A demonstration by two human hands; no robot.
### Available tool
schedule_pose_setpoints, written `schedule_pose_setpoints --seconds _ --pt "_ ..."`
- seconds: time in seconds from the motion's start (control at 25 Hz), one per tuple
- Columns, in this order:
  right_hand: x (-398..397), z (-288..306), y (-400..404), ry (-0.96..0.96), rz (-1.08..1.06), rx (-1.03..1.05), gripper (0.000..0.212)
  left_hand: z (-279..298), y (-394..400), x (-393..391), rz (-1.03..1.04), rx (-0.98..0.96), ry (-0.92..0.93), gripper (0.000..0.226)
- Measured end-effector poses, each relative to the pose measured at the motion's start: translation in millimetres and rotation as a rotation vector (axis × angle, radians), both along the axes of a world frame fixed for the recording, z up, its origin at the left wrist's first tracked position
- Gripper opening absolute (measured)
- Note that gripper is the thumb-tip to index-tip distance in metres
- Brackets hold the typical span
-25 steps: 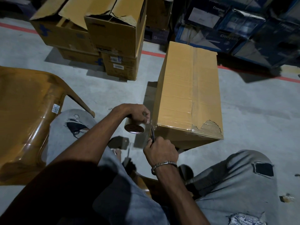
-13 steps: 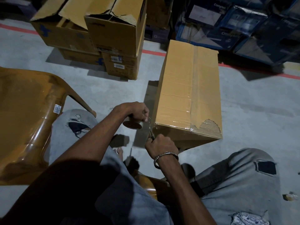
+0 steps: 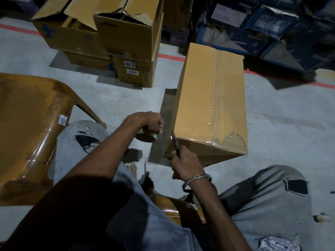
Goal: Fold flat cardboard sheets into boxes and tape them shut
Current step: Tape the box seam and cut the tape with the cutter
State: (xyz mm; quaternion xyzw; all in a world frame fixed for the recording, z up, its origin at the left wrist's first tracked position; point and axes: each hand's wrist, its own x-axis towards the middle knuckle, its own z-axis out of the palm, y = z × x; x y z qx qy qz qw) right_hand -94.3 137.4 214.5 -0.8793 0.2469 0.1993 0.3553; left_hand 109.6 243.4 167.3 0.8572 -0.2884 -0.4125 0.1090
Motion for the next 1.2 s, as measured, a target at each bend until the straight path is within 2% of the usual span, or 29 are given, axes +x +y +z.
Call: schedule_pose_setpoints --seconds 0.16,0.32,0.48,0.6,0.72,0.8,0.92,1.0,1.2 --pt "20.1 -23.9 26.6 0.045 0.033 -0.089 0.023 1.0 1.0 -0.2 -0.001 -0.006 0.003 0.006" --pt "24.2 -36.0 35.7 0.13 0.03 -0.118 0.036 1.7 0.7 1.0 0.005 -0.01 0.012 0.005" --pt "3.1 -25.4 28.7 0.151 0.057 -0.045 0.025 2.1 8.6 7.0 0.027 0.075 -0.049 0.011" --pt "-0.8 -12.2 13.8 0.048 0.006 -0.018 0.016 3.6 16.3 12.7 0.07 0.114 -0.08 0.007" --pt "22.7 -16.1 -2.3 -0.246 -0.149 -0.19 0.015 6.9 16.8 14.6 0.083 0.097 -0.087 0.009" --pt "42.0 -30.5 -13.3 -0.38 -0.191 -0.377 0.028 7.7 15.3 14.4 0.077 0.085 -0.081 0.008" --pt "58.0 -64.2 -24.5 -0.395 -0.121 -0.64 0.054 6.2 14.6 14.7 0.065 0.083 -0.064 0.01" --pt "59.9 -80.3 -26.4 -0.4 -0.086 -0.751 0.061 4.1 13.9 15.8 0.058 0.081 -0.062 0.009" --pt "68.4 -86.9 -35.3 -0.443 0.045 -0.777 0.062 3.5 12.1 16.1 0.052 0.093 -0.083 0.008"
